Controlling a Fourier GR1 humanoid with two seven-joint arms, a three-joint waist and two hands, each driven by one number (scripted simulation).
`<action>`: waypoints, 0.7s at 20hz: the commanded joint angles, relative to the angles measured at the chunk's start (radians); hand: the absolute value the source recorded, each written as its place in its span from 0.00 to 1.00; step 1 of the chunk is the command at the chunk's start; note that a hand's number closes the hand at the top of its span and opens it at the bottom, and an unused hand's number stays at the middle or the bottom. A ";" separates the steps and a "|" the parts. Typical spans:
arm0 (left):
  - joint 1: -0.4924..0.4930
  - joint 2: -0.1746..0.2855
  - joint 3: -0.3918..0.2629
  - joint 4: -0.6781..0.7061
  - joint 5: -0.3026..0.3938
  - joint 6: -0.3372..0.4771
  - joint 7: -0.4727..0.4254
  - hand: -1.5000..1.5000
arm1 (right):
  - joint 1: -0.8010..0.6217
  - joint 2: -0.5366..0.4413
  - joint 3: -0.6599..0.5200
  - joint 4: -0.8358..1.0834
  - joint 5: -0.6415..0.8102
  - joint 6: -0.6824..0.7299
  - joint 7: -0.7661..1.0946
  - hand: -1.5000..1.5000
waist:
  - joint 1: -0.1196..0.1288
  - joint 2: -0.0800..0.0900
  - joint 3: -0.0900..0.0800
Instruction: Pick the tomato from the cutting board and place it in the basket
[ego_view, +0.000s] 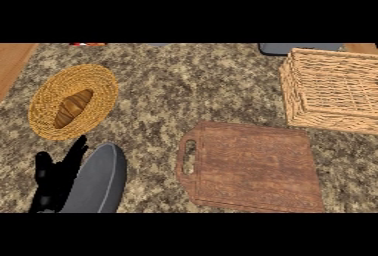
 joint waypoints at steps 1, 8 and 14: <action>-0.008 -0.045 -0.038 0.063 -0.022 0.016 0.043 0.50 | -0.011 -0.052 -0.018 0.177 0.016 -0.053 -0.116 1.00 | 0.005 0.013 -0.013; 0.055 -0.043 -0.031 0.002 -0.015 0.001 0.038 0.50 | 0.034 -0.053 -0.083 0.358 -0.040 -0.149 -0.281 1.00 | 0.007 0.010 -0.012; 0.007 -0.026 -0.008 0.057 -0.007 -0.028 0.034 0.50 | 0.011 -0.047 -0.185 0.514 -0.138 -0.231 -0.373 1.00 | 0.004 0.011 -0.012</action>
